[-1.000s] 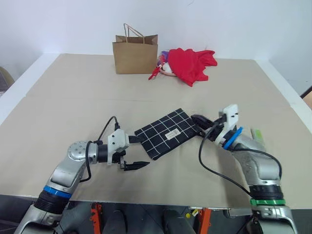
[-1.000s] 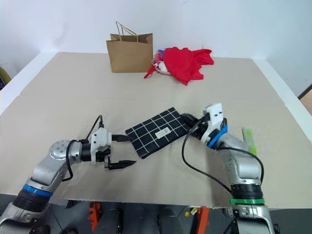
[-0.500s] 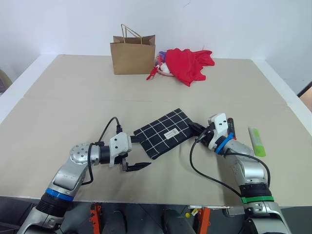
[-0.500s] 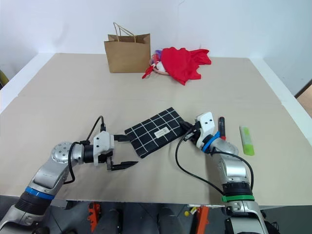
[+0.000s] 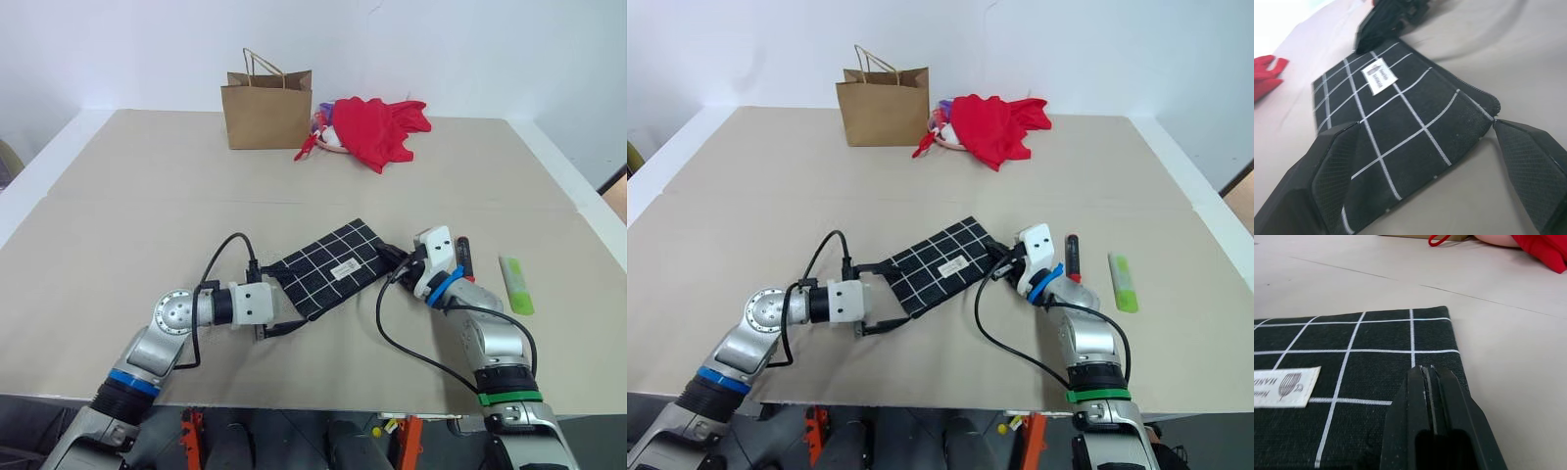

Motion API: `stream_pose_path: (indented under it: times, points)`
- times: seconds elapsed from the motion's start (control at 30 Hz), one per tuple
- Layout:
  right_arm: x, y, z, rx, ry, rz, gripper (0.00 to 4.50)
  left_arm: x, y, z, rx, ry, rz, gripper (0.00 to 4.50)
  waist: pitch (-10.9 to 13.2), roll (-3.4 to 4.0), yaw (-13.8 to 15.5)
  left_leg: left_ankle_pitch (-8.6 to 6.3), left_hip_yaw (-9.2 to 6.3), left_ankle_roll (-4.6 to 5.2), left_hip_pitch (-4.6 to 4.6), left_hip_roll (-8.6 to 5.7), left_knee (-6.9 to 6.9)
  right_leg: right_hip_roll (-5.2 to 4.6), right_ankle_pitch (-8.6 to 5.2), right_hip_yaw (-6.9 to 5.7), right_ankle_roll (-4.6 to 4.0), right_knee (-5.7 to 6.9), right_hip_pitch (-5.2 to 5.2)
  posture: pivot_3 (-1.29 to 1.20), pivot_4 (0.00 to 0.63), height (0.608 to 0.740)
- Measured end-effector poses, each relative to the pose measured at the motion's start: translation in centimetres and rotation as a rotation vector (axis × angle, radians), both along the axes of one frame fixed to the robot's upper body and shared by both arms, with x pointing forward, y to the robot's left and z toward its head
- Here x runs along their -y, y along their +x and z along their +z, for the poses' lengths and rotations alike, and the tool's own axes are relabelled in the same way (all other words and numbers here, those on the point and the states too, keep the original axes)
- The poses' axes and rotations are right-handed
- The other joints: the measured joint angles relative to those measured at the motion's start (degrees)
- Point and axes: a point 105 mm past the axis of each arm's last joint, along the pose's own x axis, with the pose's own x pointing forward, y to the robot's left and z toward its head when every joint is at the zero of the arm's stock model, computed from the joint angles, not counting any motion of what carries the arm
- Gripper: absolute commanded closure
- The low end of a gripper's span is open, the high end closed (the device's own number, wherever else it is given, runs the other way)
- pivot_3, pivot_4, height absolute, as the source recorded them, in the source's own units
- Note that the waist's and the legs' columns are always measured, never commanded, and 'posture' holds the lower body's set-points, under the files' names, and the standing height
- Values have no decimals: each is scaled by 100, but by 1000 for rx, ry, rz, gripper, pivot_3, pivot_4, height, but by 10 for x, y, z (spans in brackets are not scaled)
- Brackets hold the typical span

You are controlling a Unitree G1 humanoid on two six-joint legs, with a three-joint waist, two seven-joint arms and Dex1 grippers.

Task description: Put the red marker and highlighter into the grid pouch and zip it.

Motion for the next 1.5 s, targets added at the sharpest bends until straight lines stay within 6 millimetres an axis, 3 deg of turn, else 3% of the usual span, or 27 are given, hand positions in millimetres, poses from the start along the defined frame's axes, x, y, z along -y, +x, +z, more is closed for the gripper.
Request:
stream_pose_path:
  times: [0.4, 0.5, 0.9, 0.97, 1.0, 1.03, 1.17, 1.27, 1.3, 1.5]
  points:
    - [-1, 2, 2, 5, -2, -4, 4463, 13, -1, 2, -56, -17, -6, 0, 0, 1, -3, 0, -2, 1, 0, 0, -2, 1, -1, 0, 1, 1, -1, 0, 150, 740]
    - [-1, 2, 2, 4, -3, -4, 4463, 12, -1, -5, -39, 27, -6, 0, 0, 1, -3, 0, -2, 0, -1, -1, 0, 0, 0, 0, 1, 1, 0, 0, 150, 740]
    - [-5, 3, 5, 13, -3, 4, 4463, 28, 10, -2, 74, 49, -29, 0, -2, 4, 0, 7, -2, 8, 3, -2, 2, 1, 3, 0, 17, 1, 3, 0, 150, 740]
    - [-5, 3, 5, 13, -3, 5, 4500, 30, 14, -1, 87, 55, -31, 506, -3, 4, -1, 8, -2, 9, 3, -2, 2, 1, 3, 0, 19, 1, 3, 0, 150, 740]
    - [-5, 4, 5, 13, -3, 5, 4500, 30, 17, -3, 86, 65, -30, 970, -3, 5, -1, 9, -2, 9, 3, -2, 2, 1, 3, 0, 20, 1, 3, 0, 150, 740]
    - [-6, 4, 5, 13, -3, 5, 4500, 30, 18, -4, 85, 70, -29, 1102, -3, 5, -1, 9, -2, 9, 3, -2, 2, 1, 3, 0, 21, 1, 3, 0, 150, 740]
    - [-6, 4, 5, 15, -2, 6, 4500, 28, 22, -8, 78, 93, -30, 2656, -3, 6, -8, 10, -2, 11, 4, -2, 2, 1, 4, 0, 22, 1, 2, 0, 150, 740]
    - [-8, 5, 7, 19, 2, 11, 4500, 26, 28, -5, 104, 108, -32, 4218, -4, 7, -9, 12, -4, 13, 5, -2, 1, 2, 4, 0, 23, 1, 3, 0, 150, 740]
    - [-10, 4, 7, 18, 2, 15, 4500, 25, 30, -1, 122, 115, -36, 4471, -5, 8, -11, 12, -4, 14, 6, -2, 1, 2, 4, 0, 23, 1, 3, 0, 150, 740]
    - [-12, 4, 5, 10, -1, 23, 4500, 18, 36, -1, 136, 128, -45, 4471, -7, 13, -23, 17, -4, 21, 8, -2, -1, 3, 6, 0, 25, 2, 3, 0, 150, 740]
